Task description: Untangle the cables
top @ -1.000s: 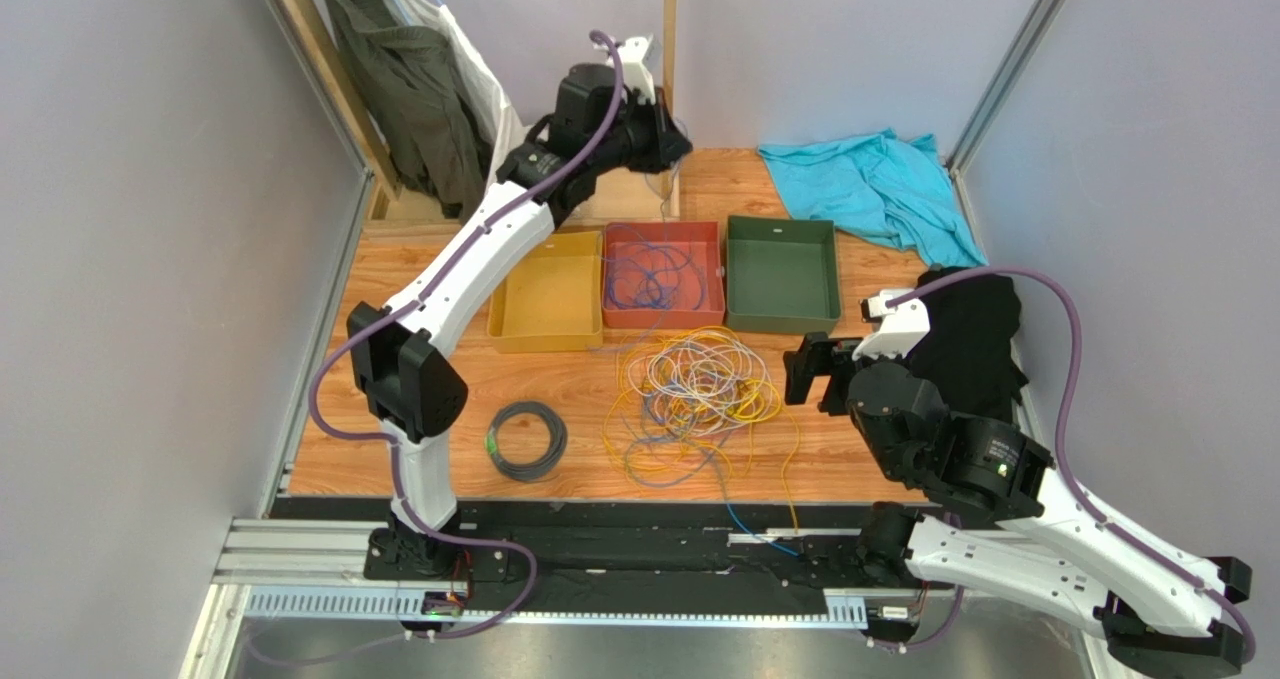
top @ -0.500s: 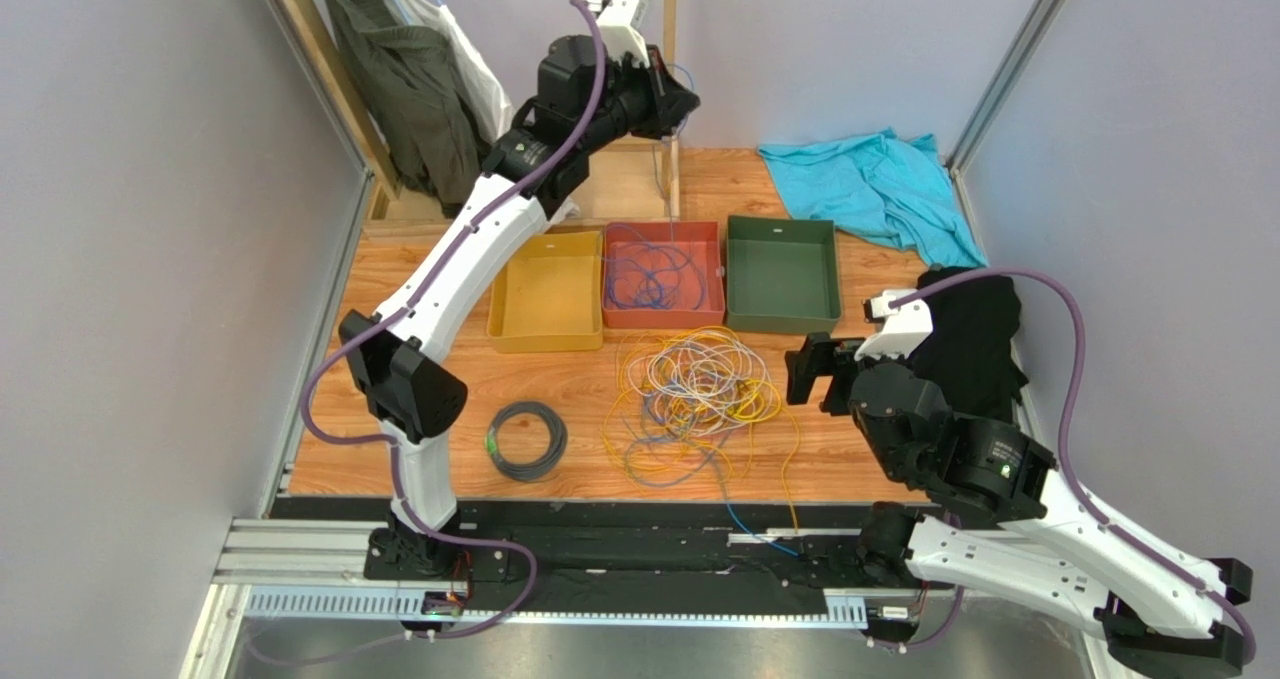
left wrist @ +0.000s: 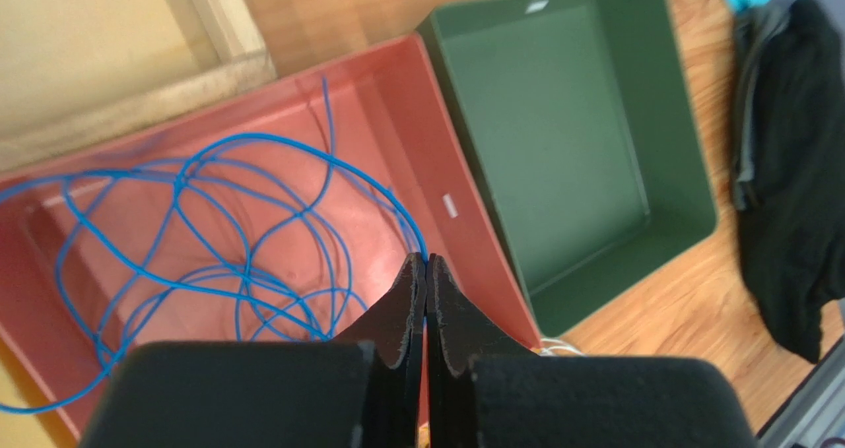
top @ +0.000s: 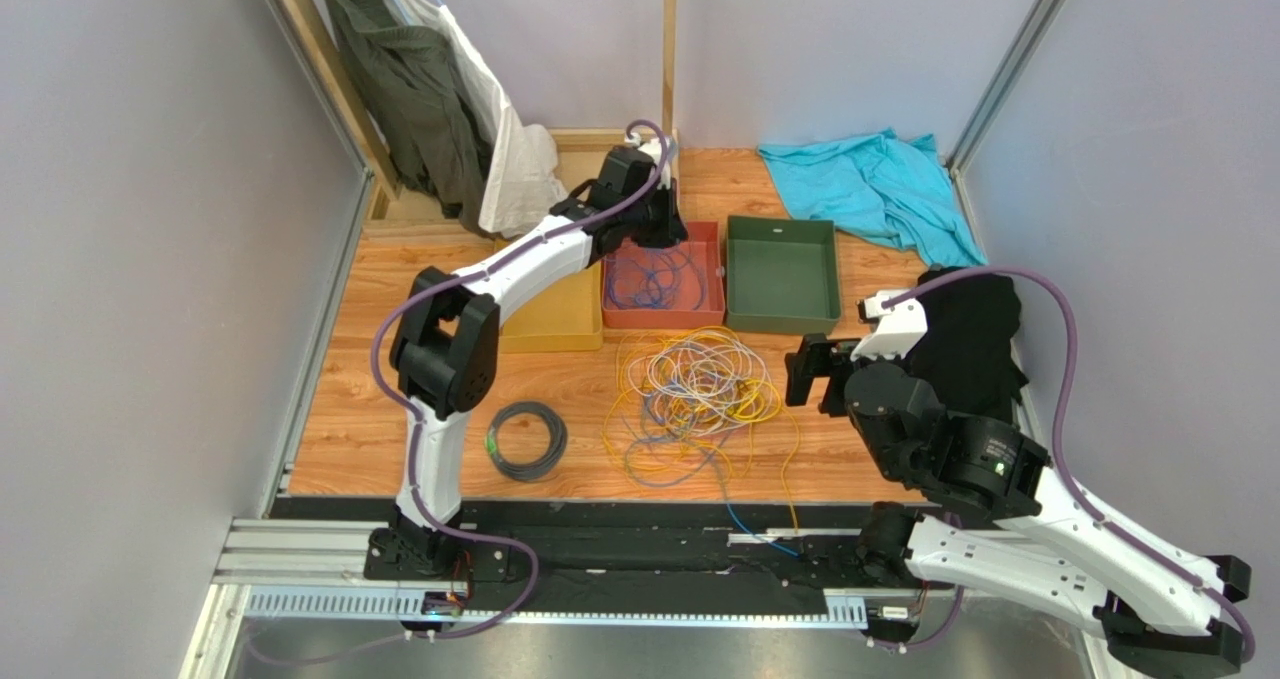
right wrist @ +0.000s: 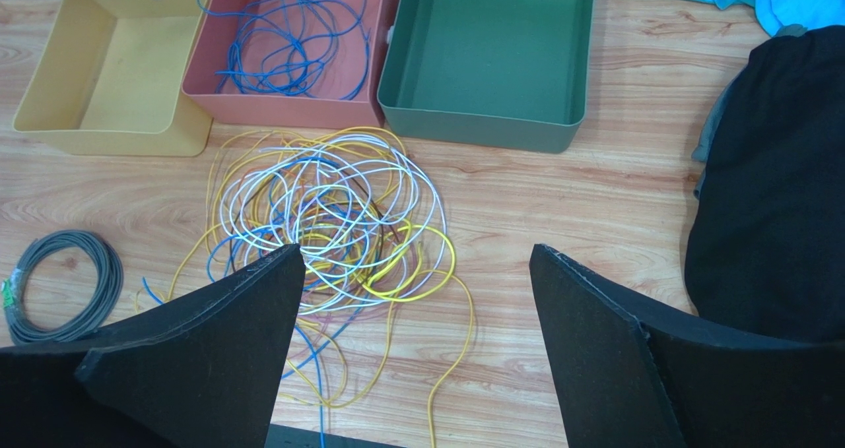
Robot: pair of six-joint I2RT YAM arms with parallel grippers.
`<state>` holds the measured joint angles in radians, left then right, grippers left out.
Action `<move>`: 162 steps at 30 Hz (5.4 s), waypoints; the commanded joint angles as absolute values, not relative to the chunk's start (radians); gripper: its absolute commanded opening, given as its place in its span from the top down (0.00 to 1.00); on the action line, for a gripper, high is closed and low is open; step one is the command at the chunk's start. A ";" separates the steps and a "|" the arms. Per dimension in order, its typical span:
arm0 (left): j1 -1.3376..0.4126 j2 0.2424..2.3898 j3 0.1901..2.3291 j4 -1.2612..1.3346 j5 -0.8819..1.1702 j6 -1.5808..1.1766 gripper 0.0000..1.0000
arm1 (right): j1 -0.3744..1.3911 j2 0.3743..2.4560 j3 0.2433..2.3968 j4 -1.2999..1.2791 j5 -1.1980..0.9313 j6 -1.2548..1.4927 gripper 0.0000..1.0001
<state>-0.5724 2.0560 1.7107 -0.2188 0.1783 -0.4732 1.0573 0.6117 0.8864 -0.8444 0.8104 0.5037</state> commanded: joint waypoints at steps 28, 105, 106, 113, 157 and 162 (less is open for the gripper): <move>-0.709 1.240 1.154 -0.492 -0.131 -0.645 0.01 | 1.058 0.953 0.880 -0.604 0.568 0.459 0.13; -0.819 0.787 0.811 -0.440 -0.083 -0.692 0.15 | 1.266 1.091 1.940 -0.985 0.618 0.316 1.00; -0.819 0.787 0.808 -0.416 -0.080 -0.692 0.15 | 1.266 1.089 1.944 -0.982 0.611 0.318 1.00; -0.819 0.700 0.718 -0.194 -0.031 -0.669 0.09 | 1.267 1.086 1.913 -0.973 0.526 0.357 1.00; -0.877 1.031 0.569 0.532 0.344 -0.410 0.01 | 1.267 1.094 1.928 -0.962 0.367 0.457 1.00; -0.891 1.182 0.638 0.563 0.339 -0.370 0.01 | 1.267 1.104 1.939 -0.951 0.339 0.463 1.00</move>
<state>-0.8818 1.0958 0.5667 0.4961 0.3138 -0.4103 1.2621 1.0985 1.9266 -0.9924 0.3695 0.4564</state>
